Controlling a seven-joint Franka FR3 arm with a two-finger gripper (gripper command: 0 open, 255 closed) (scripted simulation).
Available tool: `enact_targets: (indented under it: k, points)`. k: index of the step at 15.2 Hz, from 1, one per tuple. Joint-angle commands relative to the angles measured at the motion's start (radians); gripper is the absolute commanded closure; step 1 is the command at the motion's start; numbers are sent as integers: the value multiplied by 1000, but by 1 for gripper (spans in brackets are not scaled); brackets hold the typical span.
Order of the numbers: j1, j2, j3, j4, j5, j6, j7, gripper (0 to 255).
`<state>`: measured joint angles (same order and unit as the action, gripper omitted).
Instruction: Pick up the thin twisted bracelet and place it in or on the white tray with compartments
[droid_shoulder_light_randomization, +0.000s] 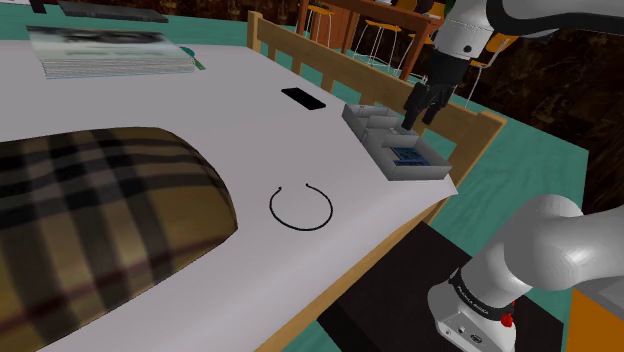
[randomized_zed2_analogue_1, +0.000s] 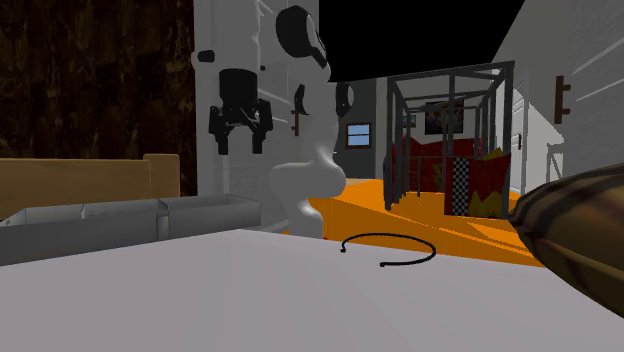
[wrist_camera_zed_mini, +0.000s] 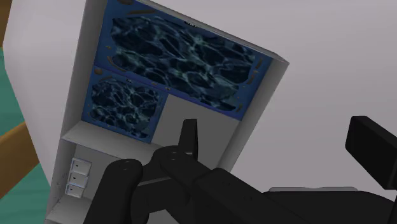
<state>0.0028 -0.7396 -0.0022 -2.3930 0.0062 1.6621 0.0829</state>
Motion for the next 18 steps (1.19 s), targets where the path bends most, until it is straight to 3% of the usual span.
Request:
enact_targets:
  k: [1,10,18]
  points:
    - [0,0,0,0,0,0,0,0]
    - [83,179,177,77,98,35,171,0]
    - [139,396,322,212,141,63,324,0]
